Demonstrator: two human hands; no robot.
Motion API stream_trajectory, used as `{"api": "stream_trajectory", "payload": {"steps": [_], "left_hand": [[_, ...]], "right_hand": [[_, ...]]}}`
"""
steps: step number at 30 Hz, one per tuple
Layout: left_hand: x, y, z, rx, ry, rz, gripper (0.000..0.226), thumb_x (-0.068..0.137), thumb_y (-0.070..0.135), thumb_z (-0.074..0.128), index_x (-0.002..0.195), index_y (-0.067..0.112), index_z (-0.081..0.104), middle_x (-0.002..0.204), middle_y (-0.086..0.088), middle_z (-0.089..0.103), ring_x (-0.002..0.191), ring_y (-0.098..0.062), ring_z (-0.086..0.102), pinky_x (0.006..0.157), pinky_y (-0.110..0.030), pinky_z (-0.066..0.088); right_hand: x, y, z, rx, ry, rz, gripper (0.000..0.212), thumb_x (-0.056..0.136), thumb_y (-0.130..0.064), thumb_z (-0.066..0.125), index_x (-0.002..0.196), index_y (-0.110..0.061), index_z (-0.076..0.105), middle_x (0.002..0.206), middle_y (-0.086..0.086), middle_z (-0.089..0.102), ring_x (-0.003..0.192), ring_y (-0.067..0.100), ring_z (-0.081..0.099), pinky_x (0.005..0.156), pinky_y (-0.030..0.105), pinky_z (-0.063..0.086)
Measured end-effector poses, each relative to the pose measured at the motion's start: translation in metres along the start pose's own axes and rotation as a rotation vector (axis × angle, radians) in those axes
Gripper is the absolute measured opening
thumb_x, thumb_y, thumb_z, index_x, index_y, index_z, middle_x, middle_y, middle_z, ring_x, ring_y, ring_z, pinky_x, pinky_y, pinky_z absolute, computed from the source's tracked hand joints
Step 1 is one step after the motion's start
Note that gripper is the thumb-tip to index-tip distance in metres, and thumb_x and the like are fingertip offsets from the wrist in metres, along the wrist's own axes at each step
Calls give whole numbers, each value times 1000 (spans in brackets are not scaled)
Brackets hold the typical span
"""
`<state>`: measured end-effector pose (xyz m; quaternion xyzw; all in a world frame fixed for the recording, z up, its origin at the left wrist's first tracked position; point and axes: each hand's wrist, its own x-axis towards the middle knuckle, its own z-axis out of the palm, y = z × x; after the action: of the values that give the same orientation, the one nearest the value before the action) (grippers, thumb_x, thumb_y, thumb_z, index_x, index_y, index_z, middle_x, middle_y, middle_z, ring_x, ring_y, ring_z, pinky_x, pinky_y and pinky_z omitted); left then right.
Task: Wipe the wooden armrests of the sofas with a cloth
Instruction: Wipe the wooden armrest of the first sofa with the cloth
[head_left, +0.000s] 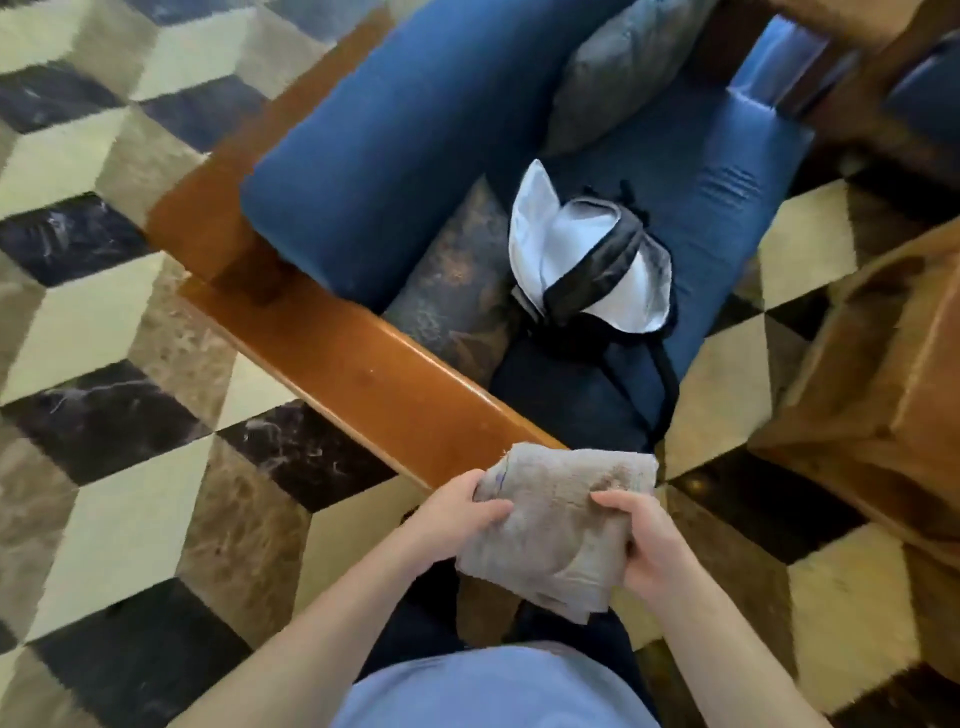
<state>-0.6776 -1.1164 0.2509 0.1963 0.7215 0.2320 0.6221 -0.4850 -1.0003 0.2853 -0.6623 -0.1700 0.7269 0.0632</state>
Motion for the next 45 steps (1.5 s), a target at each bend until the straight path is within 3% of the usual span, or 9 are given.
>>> {"api": "stream_trajectory", "payload": {"steps": [7,11,19,25,28,30,36,39,45], "left_hand": [[4,-30,29,303,-226,-31,29,83,51,71,101,28,66,97,6,72,87,-11,68,69,-27,52],[17,-50,43,446,-116,-8,27,92,48,63,110,28,63,100,6,70,93,-13,68,81,-34,56],[49,-83,31,535,106,191,15,98,36,61,109,26,65,104,8,68,96,-6,64,87,-30,56],[74,-117,2,869,218,574,31,97,27,63,127,18,61,121,7,57,116,-12,52,98,-25,43],[101,-122,-18,1046,172,832,36,93,28,63,127,16,61,126,1,57,120,-21,51,101,-34,45],[119,-124,-28,1107,221,881,42,94,34,59,132,16,59,135,-2,53,128,-25,47,109,-36,39],[171,-124,-49,1089,396,960,45,96,35,49,135,13,54,146,-12,46,136,-33,42,116,-47,31],[184,-127,-49,1070,494,1021,46,93,34,50,132,9,52,140,-15,50,130,-35,47,115,-46,32],[184,-131,-47,1020,548,981,49,93,37,47,131,7,50,140,-15,46,129,-35,45,111,-46,34]], "right_hand": [[-32,104,-36,451,167,99,26,95,-6,55,118,-6,65,96,23,78,107,45,67,78,55,56],[-19,145,-60,552,314,76,26,94,-8,54,117,-6,68,116,24,74,111,44,66,105,60,49],[37,171,-44,520,601,-62,42,103,-25,53,138,-1,57,136,22,64,125,43,61,106,52,48],[68,181,12,392,552,-251,53,104,-58,44,146,-25,47,127,-11,60,116,11,58,103,30,44],[93,185,26,269,620,-419,24,106,-54,43,126,-42,47,104,-37,51,95,-26,53,79,-1,37],[106,188,34,125,694,-514,16,105,-54,42,117,-43,47,95,-37,49,87,-37,47,71,-2,39],[163,191,47,-363,759,-763,64,102,-61,28,128,-12,61,115,9,70,113,33,66,100,55,49],[181,178,56,-612,930,-876,64,105,-48,34,161,-17,30,163,5,42,153,23,34,128,45,21],[193,165,77,-624,1116,-782,65,106,-45,32,163,-14,26,170,3,28,158,15,18,130,34,5]]}}
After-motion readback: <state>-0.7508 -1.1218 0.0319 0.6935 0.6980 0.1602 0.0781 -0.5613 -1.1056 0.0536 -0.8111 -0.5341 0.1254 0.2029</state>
